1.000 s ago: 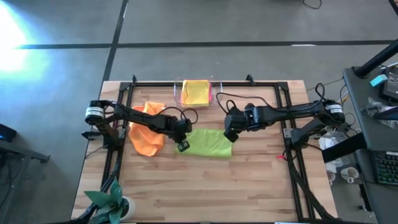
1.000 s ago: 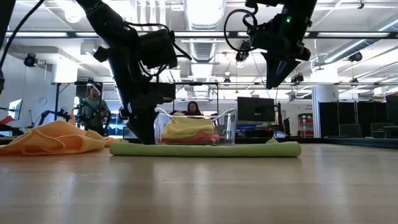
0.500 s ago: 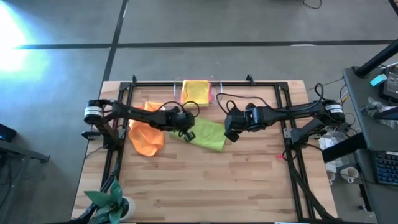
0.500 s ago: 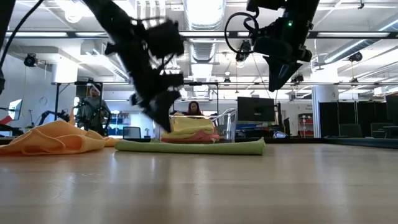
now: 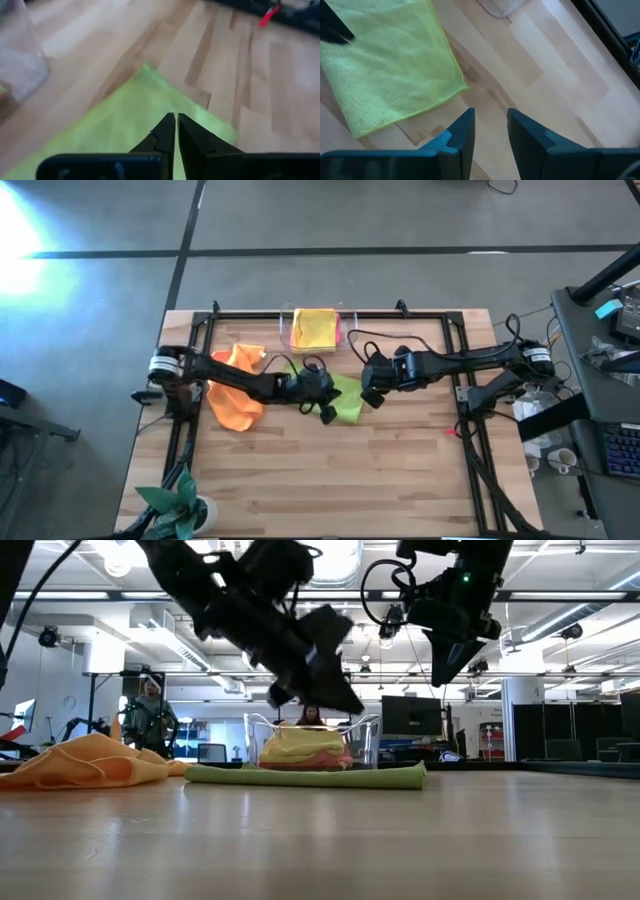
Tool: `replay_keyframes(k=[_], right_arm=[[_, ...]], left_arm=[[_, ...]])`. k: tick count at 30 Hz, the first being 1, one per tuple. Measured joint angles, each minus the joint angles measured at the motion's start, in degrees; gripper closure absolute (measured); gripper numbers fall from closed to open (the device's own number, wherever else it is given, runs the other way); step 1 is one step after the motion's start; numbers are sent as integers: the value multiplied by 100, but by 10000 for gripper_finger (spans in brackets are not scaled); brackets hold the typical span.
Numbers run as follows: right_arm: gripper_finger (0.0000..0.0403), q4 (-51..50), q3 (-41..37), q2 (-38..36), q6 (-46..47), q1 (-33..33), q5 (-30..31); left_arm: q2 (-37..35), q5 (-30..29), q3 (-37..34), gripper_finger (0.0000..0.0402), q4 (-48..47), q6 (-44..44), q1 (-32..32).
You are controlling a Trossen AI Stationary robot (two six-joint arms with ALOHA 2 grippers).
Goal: Fold microfiber towels
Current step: Fold the green microfiber cloth
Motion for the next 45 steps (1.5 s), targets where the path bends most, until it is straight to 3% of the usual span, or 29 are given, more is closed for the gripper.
replay_keyframes(k=[17, 31, 40, 45], right_arm=[[298, 19, -7, 0, 76, 0, 0], [298, 4, -67, 0, 525, 17, -15], [298, 6, -124, 0, 1169, 35, -162], [298, 12, -129, 0, 1542, 171, -342]], left_arm=[[1441, 109, 1026, 395, -180, -4, -312], [1392, 619, 1090, 395, -1691, 107, -971], [995, 870, 1138, 395, -3442, 1855, -1915], [800, 854, 1132, 395, -4223, 2022, -2445]])
